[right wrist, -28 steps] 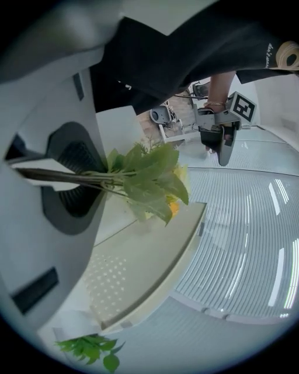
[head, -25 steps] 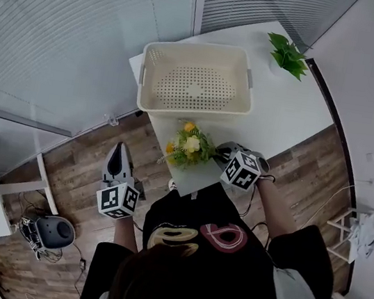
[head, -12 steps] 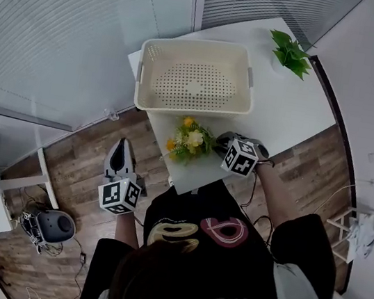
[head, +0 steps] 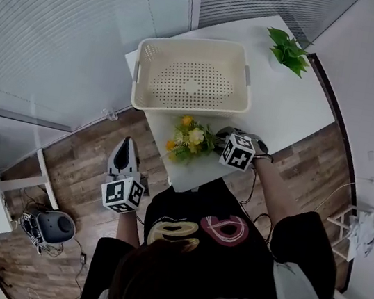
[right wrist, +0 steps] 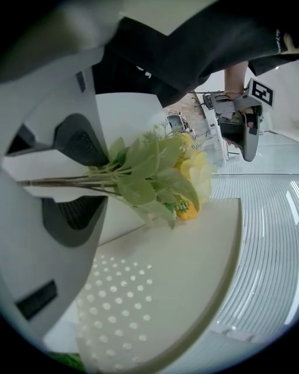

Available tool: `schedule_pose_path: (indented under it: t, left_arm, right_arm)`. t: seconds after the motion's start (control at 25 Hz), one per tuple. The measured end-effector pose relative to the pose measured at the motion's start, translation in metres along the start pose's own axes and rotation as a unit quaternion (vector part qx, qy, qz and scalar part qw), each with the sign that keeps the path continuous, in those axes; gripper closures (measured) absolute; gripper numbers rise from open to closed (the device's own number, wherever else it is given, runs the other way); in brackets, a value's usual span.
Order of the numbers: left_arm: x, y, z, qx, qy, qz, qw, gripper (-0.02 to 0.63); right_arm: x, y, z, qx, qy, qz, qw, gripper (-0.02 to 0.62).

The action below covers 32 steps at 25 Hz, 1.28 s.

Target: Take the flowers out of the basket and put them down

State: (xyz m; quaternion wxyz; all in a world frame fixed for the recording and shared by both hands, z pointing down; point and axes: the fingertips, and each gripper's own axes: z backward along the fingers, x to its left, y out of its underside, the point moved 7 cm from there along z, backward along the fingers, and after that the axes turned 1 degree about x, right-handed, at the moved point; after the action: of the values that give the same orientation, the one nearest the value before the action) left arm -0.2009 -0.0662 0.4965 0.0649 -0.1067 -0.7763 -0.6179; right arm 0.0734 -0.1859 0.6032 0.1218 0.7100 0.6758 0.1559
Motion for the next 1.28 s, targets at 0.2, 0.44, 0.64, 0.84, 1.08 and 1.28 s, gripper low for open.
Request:
schedule_pose_path:
  t: [0.2,0.44,0.64,0.84,1.08,1.28]
  left_arm:
    - [-0.001,0.0,0.0,0.001,0.004,0.002,1.0,0.588]
    - [-0.002,0.003,0.0,0.004,0.01,0.006,0.9999,0.588]
    - [-0.005,0.0,-0.001,-0.003,0.016,0.006,0.9998,0.588]
    - [-0.013,-0.006,-0.003,-0.005,0.041,0.007,0.9991,0.588]
    - [-0.029,-0.021,-0.004,-0.025,0.068,-0.003,0.9974,0.588]
    - [-0.043,-0.022,-0.002,-0.029,0.084,-0.001,0.9961,0.588]
  right_arm:
    - [0.003,0.001,0.006,-0.01,-0.016,-0.031,0.999,0.349]
    - [0.002,0.0,0.026,-0.05,-0.019,-0.077,0.996,0.282]
    - [-0.002,-0.001,0.051,-0.107,0.017,-0.132,0.985,0.272]
    - [-0.008,-0.006,0.079,-0.166,0.06,-0.165,0.97,0.272]
    - [-0.011,-0.017,0.116,-0.24,0.107,-0.186,0.947,0.272]
    - [-0.012,-0.018,0.14,-0.264,0.211,-0.18,0.924,0.272]
